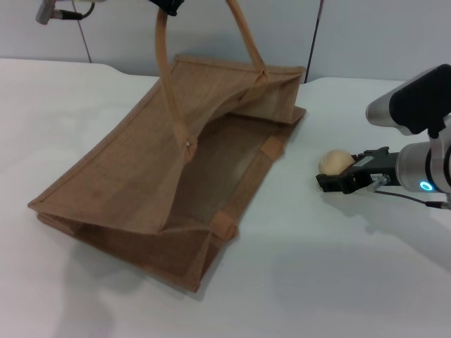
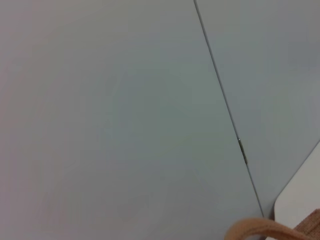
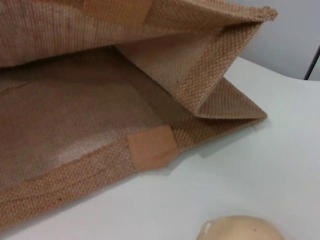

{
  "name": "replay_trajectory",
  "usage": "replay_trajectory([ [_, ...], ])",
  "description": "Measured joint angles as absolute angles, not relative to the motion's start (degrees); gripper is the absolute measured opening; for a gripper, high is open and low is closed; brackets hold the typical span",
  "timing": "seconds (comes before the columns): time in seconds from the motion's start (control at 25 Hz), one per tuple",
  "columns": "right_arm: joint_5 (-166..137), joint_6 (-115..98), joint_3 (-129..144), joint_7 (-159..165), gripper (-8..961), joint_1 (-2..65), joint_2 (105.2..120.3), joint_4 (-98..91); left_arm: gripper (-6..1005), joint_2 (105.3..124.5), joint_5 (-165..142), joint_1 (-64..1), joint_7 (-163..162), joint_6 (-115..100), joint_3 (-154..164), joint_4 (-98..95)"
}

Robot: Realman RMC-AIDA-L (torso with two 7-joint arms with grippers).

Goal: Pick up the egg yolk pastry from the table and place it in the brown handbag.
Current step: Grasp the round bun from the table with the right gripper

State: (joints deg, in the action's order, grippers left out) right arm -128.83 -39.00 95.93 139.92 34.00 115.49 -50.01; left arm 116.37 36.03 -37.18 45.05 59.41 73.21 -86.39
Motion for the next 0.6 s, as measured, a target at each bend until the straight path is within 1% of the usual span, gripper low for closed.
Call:
replay_trajectory([
  [0.44,-128.76,-39.96,94.43,139.79,683,34.65,115.50,-50.63,119,116.37,36.04,-37.26,45.10,59.41,73.21,-86.39],
  [0.6,-128.79,-40.87,94.15,139.76,653,35.21,115.38,-53.58,119,116.36,36.04,-37.19,45.14,59.41,73.21,-86.39],
])
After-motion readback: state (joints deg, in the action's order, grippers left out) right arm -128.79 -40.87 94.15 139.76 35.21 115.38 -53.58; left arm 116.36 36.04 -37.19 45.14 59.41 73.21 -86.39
